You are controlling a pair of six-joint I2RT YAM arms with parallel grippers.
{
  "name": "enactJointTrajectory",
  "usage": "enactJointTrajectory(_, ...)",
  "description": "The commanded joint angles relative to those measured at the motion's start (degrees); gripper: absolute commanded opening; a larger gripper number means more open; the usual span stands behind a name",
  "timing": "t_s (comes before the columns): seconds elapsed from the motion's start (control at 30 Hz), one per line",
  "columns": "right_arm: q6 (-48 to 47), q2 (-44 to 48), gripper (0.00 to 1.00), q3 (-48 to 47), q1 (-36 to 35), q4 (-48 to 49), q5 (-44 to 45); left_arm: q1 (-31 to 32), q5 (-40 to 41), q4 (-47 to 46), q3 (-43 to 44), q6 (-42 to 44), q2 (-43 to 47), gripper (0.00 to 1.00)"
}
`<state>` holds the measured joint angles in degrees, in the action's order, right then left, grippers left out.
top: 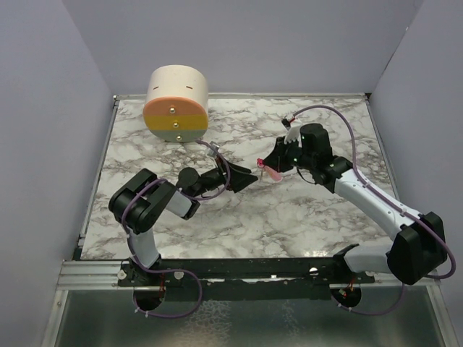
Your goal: Put the keys on the keyring
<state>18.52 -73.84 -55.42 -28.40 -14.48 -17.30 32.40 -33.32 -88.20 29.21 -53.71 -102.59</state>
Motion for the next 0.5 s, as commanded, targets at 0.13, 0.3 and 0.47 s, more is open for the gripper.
enactJointTrajectory(0.13,5.04,-1.41,0.01,-2.47,0.1,6.89,-7.14,4.42,3.26,-12.58,3.79,3.04,-5.23,0.8)
enactJointTrajectory(0.3,5.78,-1.07,0.01,-2.38,0.11,7.48,-8.14,5.85,6.3,-12.61,5.59,4.87,-6.33,0.8)
enactJointTrajectory(0.47,6.24,-0.39,0.01,-2.0,0.17,7.63,-8.44,6.63,8.62,-12.69,7.43,5.98,-7.66,0.71)
